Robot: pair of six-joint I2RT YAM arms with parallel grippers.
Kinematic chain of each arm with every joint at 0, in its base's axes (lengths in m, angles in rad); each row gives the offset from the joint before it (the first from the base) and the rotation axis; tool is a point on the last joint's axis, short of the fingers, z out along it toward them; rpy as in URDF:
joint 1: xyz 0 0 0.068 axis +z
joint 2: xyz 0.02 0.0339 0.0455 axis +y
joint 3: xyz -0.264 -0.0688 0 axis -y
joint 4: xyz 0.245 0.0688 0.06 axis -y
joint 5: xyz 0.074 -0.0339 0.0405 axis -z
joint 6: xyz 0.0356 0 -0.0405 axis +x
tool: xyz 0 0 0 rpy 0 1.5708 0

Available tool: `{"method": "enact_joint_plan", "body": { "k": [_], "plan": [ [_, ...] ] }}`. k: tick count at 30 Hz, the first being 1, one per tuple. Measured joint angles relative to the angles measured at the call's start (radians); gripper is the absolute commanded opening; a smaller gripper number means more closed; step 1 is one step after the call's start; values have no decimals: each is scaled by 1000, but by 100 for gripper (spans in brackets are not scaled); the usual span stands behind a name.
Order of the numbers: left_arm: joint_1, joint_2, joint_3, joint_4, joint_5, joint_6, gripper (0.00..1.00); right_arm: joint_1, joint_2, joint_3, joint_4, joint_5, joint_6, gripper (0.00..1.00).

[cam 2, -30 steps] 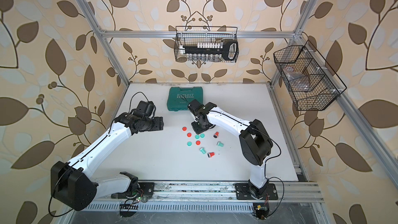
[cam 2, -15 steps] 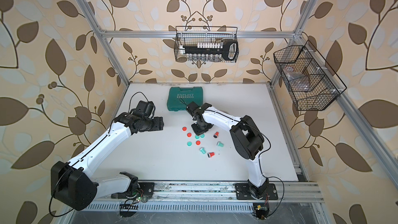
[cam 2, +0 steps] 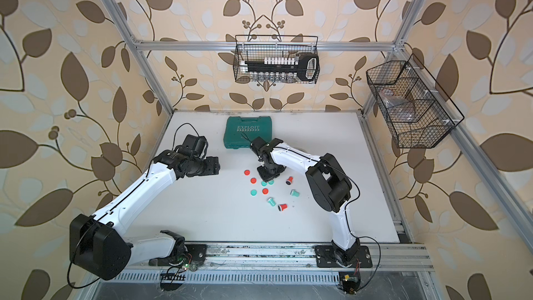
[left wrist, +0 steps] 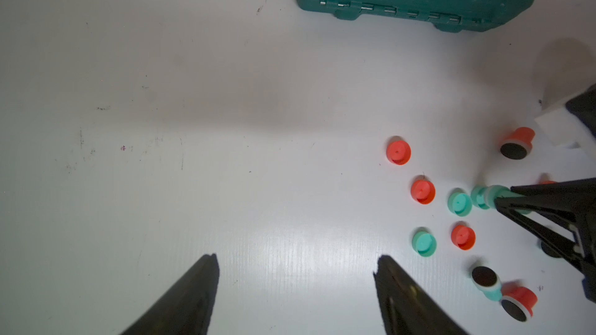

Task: Close the stamp cap
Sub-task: Close the cover of the stamp.

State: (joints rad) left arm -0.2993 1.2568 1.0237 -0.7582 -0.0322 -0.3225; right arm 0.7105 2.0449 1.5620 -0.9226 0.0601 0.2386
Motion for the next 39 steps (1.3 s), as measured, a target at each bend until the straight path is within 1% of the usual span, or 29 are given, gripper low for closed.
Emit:
{"method": "enact_joint_plan", "body": {
  "k": [39],
  "plan": [
    [6,34,2,0,13,2,79,0,8,-34,29,-1,-4,0]
  ]
}}
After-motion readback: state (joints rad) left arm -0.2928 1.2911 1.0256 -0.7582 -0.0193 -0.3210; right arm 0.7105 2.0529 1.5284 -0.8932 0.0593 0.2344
